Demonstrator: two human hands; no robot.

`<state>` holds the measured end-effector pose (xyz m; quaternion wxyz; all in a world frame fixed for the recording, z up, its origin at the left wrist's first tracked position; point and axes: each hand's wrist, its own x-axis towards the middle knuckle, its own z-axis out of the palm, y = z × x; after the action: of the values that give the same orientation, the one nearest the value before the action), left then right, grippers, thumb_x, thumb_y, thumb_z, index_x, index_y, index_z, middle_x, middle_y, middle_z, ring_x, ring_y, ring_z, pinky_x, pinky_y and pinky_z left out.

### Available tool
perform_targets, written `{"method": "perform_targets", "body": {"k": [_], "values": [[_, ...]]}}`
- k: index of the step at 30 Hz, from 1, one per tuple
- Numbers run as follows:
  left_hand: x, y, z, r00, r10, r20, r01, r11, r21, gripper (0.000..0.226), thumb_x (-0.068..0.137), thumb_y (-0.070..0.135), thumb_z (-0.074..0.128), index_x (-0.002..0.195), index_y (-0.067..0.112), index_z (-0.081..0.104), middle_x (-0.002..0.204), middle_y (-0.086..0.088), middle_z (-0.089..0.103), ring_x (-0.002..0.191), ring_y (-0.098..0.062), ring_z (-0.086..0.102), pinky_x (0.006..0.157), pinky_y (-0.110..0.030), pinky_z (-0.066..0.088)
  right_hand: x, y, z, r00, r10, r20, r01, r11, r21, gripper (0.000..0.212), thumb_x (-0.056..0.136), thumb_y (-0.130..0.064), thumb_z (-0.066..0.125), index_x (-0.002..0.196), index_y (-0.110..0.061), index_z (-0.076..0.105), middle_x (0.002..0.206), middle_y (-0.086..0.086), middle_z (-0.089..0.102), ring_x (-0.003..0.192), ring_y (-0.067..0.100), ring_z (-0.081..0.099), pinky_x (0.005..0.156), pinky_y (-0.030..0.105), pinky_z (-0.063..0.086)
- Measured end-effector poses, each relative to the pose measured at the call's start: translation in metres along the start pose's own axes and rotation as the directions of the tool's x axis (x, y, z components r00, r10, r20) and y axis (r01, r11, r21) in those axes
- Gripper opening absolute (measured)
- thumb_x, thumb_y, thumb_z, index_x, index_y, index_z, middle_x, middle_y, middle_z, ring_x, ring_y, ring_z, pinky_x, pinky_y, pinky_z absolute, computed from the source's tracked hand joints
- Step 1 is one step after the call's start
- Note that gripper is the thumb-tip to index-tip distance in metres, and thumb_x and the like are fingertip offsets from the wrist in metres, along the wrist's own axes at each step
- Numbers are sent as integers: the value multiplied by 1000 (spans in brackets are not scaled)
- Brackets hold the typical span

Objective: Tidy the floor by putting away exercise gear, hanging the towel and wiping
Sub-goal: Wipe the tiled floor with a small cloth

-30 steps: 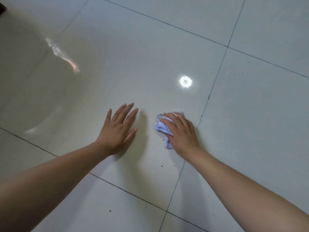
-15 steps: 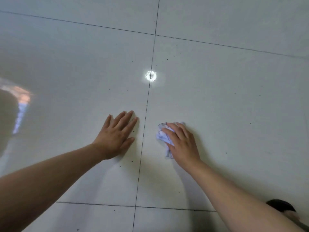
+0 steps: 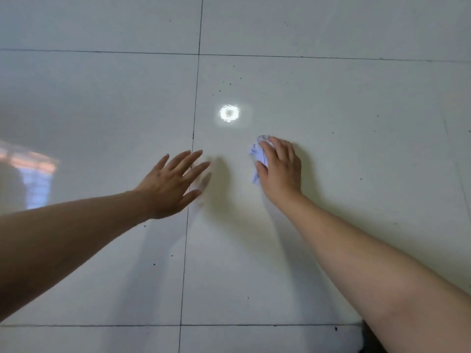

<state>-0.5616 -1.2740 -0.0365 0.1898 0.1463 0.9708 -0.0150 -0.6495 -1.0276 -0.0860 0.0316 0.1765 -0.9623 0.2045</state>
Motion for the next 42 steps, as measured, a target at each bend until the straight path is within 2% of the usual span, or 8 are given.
{"method": "perform_targets", "body": {"k": [4,7,11,17,22,27,35,42], "values": [[38,60,-1,970,-243,-11,231,937,-261,63,95,52,16,149,26,-3,158,1,-10,145,-19,-6,116,-45,5,-34,26,-6,934,-334,124,340,940,-35,38,84,-33,48,119,-21,58,129,2,55,118,29,49,87,37,46],[39,96,5,974,-223,36,223,922,-317,64,95,51,20,149,27,-6,157,0,-15,145,-19,-10,116,-46,2,-43,67,-23,997,-81,-7,81,995,-53,40,84,-33,51,122,-22,57,130,1,55,118,26,49,88,35,43],[35,103,16,991,-130,36,135,963,-233,67,91,56,10,149,26,-7,157,-3,-14,145,-22,-11,116,-47,1,-61,65,-25,935,318,-156,-321,947,8,43,83,-32,49,124,-20,56,132,2,52,120,26,46,95,35,36],[34,101,21,993,-113,39,119,978,-174,66,96,48,24,149,23,-6,157,-5,-14,145,-24,-11,115,-49,3,-91,40,-19,999,44,-19,-43,999,16,37,84,-33,51,119,-24,58,130,-2,54,119,25,47,92,35,38],[33,105,20,989,-139,40,144,974,-174,65,96,47,21,148,24,-10,157,-4,-18,144,-24,-14,115,-48,0,-30,64,-22,966,222,-136,-226,974,-17,36,81,-25,63,117,-17,61,125,4,57,113,28,49,87,34,39],[34,103,17,986,-159,49,165,968,-188,68,95,51,25,148,24,-9,157,-4,-18,144,-23,-14,116,-46,0,41,43,-9,978,208,-9,-209,978,-12,39,86,-29,59,123,-16,56,133,4,51,121,30,44,94,41,40],[33,88,9,988,-140,67,150,974,-169,73,86,61,10,149,25,-2,158,-2,-9,145,-22,-8,116,-45,5,-27,57,-20,950,-288,123,286,958,33,39,82,-37,47,114,-22,63,125,3,59,112,28,53,87,36,45],[31,92,10,982,-180,60,188,966,-180,66,95,49,25,149,23,-4,158,-4,-11,145,-24,-9,116,-47,6,-63,106,-45,946,281,-161,-293,955,-54,40,79,-28,62,118,-20,59,127,4,56,114,25,45,86,36,40]]}}
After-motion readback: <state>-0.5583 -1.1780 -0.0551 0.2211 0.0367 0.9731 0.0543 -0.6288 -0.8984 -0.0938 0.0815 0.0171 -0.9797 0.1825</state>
